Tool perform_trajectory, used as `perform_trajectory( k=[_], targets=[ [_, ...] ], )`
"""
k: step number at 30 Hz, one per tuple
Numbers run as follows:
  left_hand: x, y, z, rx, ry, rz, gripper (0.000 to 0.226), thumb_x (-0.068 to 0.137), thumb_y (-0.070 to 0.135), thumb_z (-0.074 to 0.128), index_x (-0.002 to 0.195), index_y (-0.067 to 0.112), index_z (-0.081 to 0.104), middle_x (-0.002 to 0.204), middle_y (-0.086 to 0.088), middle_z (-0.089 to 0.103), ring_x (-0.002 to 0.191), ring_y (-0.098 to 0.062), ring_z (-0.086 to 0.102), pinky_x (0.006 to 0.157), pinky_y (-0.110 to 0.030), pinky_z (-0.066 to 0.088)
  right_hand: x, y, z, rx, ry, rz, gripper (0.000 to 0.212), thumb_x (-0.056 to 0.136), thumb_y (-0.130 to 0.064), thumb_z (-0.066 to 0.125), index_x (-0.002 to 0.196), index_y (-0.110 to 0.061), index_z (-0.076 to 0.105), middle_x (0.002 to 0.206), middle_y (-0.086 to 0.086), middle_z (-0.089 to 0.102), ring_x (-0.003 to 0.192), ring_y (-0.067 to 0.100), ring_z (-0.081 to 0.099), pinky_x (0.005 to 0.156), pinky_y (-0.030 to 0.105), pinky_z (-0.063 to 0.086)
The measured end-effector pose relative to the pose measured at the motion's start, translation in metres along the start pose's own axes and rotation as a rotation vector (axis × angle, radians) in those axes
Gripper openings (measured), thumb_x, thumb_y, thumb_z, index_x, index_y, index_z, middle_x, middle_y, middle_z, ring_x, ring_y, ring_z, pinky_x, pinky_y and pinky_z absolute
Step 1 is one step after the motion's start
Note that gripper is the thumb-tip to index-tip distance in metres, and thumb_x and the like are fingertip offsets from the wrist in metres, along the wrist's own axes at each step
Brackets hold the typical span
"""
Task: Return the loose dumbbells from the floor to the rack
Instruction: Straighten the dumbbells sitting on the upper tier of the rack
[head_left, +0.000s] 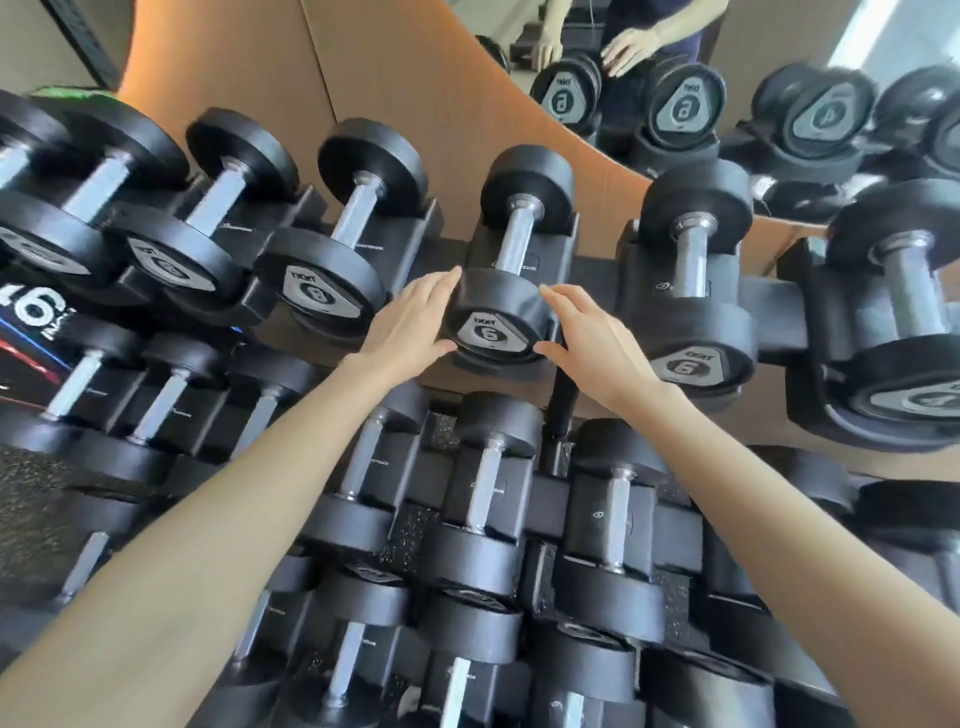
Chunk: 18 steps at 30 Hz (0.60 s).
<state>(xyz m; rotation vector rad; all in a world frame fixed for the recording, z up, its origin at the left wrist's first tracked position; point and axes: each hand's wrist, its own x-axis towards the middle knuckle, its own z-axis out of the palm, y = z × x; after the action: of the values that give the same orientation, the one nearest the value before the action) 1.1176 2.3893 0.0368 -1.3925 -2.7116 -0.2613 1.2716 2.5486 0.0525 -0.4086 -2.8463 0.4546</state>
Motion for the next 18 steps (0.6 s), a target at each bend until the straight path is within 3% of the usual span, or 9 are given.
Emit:
perform_trajectory(
  k=[4, 9, 13, 18],
  targets=[
    [0.02, -0.019, 0.006, -0.167, -0.05, 0.087, 0.091, 0.084, 0.02, 0.072, 0.152, 0.017, 0.011, 0.15, -0.008, 0.034, 0.136, -0.025, 0.036, 0.1, -0.041, 0.041, 0.022, -0.018, 0.01, -0.007, -0.024, 0.066, 0.067, 0.089, -0.022, 0.06, 0.145, -0.011, 0.026, 0.144, 0.006, 0.036, 0.11, 0.032, 0.054, 0.088, 0.04, 0.044],
    [0.034, -0.03, 0.014, -0.398, -0.067, 0.179, 0.084, 0.079, 0.015, 0.076, 0.147, 0.017, 0.025, 0.148, -0.006, 0.039, 0.135, -0.024, 0.038, 0.108, -0.036, 0.032, 0.041, -0.036, 0.009, -0.032, -0.06, 0.212, 0.071, 0.085, -0.022, 0.064, 0.145, -0.013, 0.026, 0.137, 0.011, 0.043, 0.115, 0.035, 0.049, 0.089, 0.041, 0.04],
    [0.042, -0.035, 0.012, -0.471, -0.073, 0.234, 0.083, 0.073, 0.012, 0.08, 0.142, 0.019, 0.035, 0.129, -0.009, 0.052, 0.122, -0.027, 0.049, 0.097, -0.037, 0.039, 0.045, -0.038, 0.008, -0.024, -0.07, 0.269, 0.068, 0.08, -0.021, 0.07, 0.137, -0.014, 0.035, 0.127, 0.011, 0.05, 0.112, 0.034, 0.05, 0.087, 0.04, 0.037],
    [0.045, -0.036, 0.009, -0.485, -0.082, 0.286, 0.081, 0.074, 0.012, 0.079, 0.142, 0.018, 0.036, 0.12, -0.01, 0.053, 0.115, -0.028, 0.053, 0.09, -0.032, 0.039, 0.041, -0.038, 0.014, -0.008, -0.023, 0.304, 0.064, 0.08, -0.019, 0.07, 0.134, -0.013, 0.037, 0.124, 0.011, 0.05, 0.107, 0.035, 0.052, 0.086, 0.041, 0.037]
  ],
)
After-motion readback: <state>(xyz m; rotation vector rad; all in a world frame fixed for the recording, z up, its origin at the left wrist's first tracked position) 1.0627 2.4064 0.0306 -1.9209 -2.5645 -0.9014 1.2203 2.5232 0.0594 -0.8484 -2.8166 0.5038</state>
